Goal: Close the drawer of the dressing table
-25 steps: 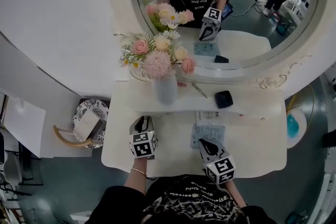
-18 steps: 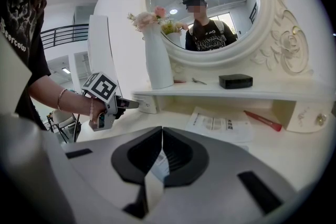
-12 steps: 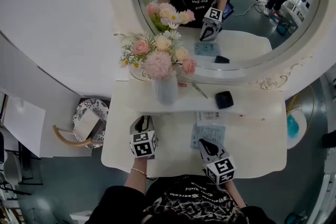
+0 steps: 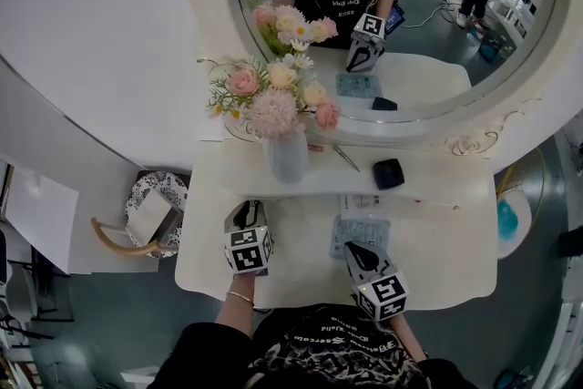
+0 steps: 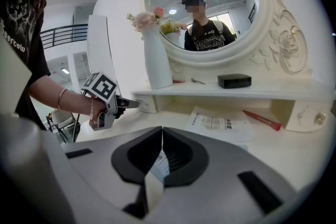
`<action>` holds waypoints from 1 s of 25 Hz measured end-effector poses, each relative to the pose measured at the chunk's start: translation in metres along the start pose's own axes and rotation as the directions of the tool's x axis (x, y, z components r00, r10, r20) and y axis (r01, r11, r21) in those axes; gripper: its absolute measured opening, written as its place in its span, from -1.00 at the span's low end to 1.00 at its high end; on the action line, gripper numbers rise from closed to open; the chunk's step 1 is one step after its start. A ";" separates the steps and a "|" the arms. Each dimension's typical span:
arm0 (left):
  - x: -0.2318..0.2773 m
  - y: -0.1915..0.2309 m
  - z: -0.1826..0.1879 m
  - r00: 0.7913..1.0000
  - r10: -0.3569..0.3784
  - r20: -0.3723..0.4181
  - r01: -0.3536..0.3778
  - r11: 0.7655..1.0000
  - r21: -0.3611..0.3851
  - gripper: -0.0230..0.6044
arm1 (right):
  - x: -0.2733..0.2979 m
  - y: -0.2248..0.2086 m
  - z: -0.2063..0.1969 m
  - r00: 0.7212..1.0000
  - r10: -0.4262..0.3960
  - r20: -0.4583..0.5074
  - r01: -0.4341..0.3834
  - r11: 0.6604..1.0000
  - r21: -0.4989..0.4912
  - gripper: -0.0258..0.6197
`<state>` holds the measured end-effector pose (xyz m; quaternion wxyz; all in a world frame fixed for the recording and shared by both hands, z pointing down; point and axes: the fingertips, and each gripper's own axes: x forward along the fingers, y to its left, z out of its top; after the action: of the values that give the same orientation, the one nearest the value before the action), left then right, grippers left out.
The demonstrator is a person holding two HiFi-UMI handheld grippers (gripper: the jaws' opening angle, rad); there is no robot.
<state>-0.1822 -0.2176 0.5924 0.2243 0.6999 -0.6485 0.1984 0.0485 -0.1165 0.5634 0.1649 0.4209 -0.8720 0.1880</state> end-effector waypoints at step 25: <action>0.004 0.000 0.004 1.000 -0.004 -0.003 0.004 1.000 0.005 -0.61 | -0.001 -0.001 0.000 1.000 -0.004 0.001 0.004 1.000 0.007 -0.88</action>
<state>-0.1817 -0.2234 0.5917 0.2237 0.7017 -0.6461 0.2005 0.0500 -0.1171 0.5629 0.1634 0.4231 -0.8706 0.1908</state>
